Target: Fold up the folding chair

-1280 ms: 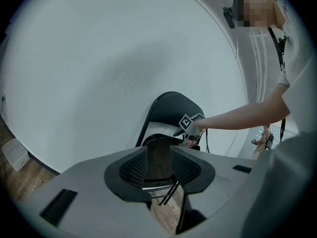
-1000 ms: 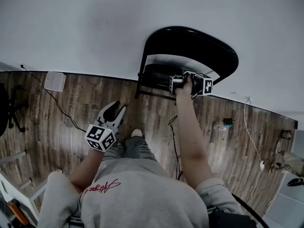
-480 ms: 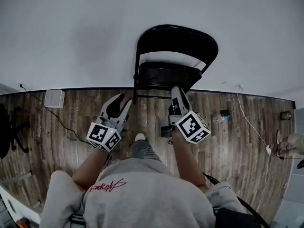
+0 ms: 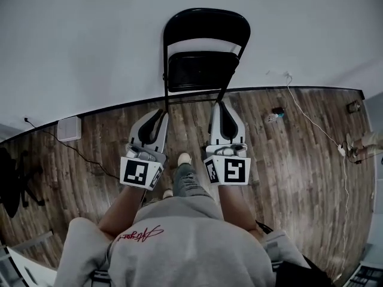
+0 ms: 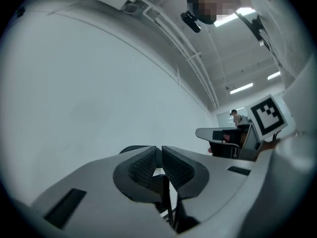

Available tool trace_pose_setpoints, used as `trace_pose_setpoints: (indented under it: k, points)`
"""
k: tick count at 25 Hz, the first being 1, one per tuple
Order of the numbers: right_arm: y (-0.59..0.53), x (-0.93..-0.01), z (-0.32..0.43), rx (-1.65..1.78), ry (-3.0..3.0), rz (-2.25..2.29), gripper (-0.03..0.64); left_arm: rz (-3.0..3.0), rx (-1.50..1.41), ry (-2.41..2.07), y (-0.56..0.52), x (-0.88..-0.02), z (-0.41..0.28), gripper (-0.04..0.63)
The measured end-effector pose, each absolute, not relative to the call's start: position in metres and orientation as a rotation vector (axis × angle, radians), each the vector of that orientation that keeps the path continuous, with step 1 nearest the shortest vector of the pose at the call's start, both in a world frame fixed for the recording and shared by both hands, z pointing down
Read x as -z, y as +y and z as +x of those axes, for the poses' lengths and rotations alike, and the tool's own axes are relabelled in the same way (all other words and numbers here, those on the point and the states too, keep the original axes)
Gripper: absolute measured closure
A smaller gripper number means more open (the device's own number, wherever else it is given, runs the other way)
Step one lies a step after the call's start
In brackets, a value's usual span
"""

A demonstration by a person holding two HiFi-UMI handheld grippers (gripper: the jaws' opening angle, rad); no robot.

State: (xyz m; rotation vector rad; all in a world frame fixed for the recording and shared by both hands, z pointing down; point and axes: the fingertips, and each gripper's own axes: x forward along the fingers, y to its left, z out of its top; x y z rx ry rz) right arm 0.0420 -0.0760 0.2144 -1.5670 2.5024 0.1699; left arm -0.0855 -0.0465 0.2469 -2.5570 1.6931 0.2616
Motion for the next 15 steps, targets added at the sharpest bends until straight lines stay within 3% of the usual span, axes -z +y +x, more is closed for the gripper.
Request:
trace_pose_setpoints:
  k: [15]
  points:
    - [-0.003, -0.219, 0.066, -0.074, 2.549, -1.546, 0.6, -2.625, -0.33, 1.748, 0.019, -0.238, -0.055, 0.558]
